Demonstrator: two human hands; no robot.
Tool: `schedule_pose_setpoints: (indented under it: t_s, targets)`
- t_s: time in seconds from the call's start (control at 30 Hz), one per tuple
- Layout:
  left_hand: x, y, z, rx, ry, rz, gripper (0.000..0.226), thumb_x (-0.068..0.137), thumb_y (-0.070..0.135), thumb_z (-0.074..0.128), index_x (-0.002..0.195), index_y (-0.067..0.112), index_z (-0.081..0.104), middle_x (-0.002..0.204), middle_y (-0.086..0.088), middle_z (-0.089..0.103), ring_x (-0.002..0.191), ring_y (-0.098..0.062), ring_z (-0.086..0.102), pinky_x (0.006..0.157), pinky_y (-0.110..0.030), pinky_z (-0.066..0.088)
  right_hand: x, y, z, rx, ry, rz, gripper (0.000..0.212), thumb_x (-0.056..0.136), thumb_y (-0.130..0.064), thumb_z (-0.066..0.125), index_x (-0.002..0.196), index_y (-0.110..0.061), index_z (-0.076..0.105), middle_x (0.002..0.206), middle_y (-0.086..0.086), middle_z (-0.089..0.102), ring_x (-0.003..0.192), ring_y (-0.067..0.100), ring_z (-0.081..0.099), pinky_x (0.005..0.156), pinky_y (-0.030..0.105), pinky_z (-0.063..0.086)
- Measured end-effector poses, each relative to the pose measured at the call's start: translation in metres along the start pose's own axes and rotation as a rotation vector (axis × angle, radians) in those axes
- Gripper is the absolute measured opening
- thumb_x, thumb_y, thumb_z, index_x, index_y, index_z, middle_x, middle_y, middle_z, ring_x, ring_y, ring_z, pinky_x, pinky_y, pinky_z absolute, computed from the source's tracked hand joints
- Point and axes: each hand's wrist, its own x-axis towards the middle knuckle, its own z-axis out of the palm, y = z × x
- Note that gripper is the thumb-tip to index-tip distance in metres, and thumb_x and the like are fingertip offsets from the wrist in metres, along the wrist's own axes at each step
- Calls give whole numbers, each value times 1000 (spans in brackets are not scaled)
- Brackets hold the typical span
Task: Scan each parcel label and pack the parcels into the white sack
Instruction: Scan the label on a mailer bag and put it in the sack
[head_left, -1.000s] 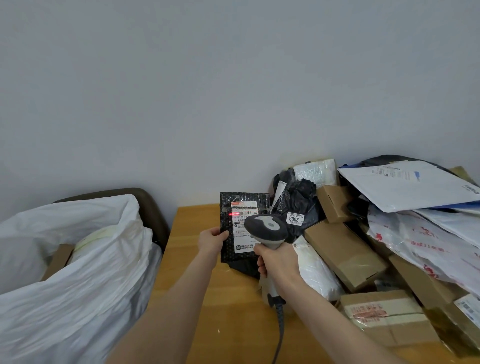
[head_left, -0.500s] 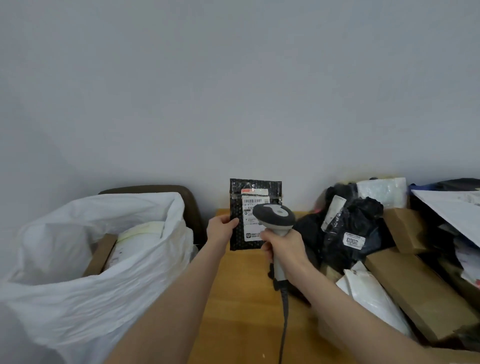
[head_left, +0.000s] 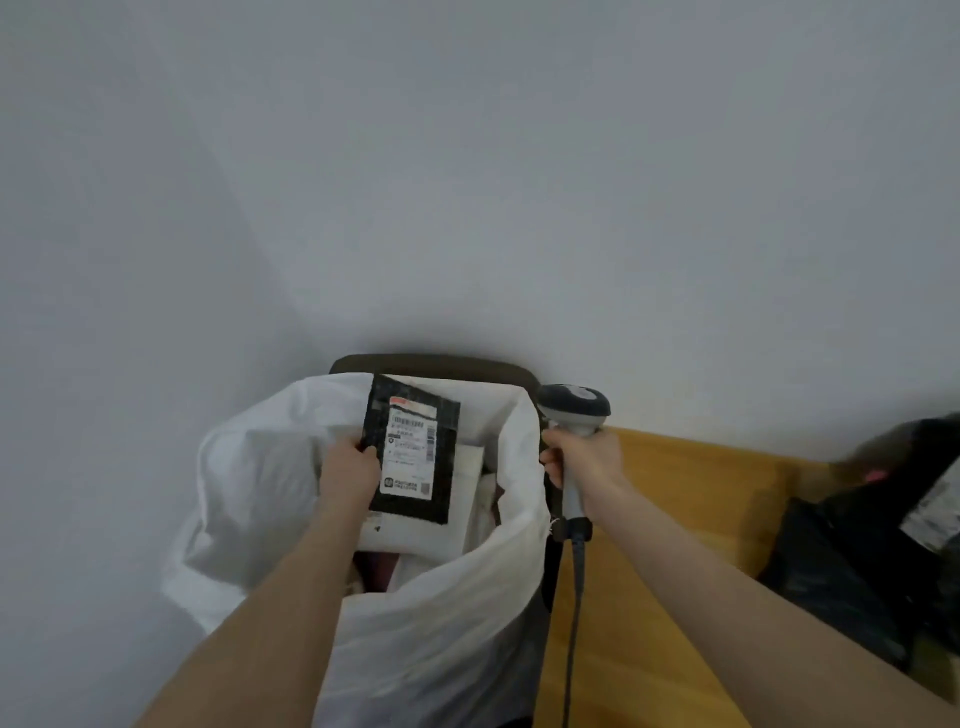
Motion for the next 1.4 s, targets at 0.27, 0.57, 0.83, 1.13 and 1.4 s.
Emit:
schedule_pose_setpoints:
  t_s: [0.27, 0.57, 0.83, 1.13, 1.4]
  targets:
    - [3, -7, 53, 218, -350, 31, 16, 87, 22, 63, 94, 9, 58, 93, -11, 62, 98, -32, 61, 72, -31, 42, 21, 17, -4, -13, 88, 90, 7, 85, -3, 66, 79, 0, 65, 55, 8, 61, 43, 14, 54, 42, 23, 46]
    - [-30, 151, 110, 225, -265, 517, 40, 92, 13, 51, 132, 14, 50, 132, -11, 49, 122, -28, 46, 97, -37, 40, 0, 1, -79, 134, 258, 70, 12, 86, -5, 65, 75, -3, 61, 56, 8, 59, 43, 15, 51, 45, 26, 45]
    - [-194, 258, 222, 215, -582, 813, 39, 92, 15, 53, 131, 18, 52, 132, -6, 51, 120, -23, 50, 97, -34, 44, -49, -18, -231, 226, 513, -32, 13, 83, -4, 66, 71, -3, 61, 54, 9, 57, 43, 18, 50, 46, 29, 42]
    - [-390, 330, 335, 203, -693, 941, 37, 89, 16, 58, 126, 16, 58, 128, -4, 59, 115, -21, 56, 99, -34, 45, -111, -14, -453, 288, 669, -88, 19, 80, -4, 66, 63, -4, 59, 48, 8, 56, 41, 18, 49, 48, 29, 42]
    - [-546, 385, 426, -225, -1062, 338, 65, 84, 30, 72, 137, 4, 45, 132, -12, 54, 111, -28, 58, 91, -36, 52, -148, -29, -621, 375, 825, -115, 9, 85, -6, 64, 77, -1, 60, 60, 12, 59, 49, 19, 52, 48, 28, 42]
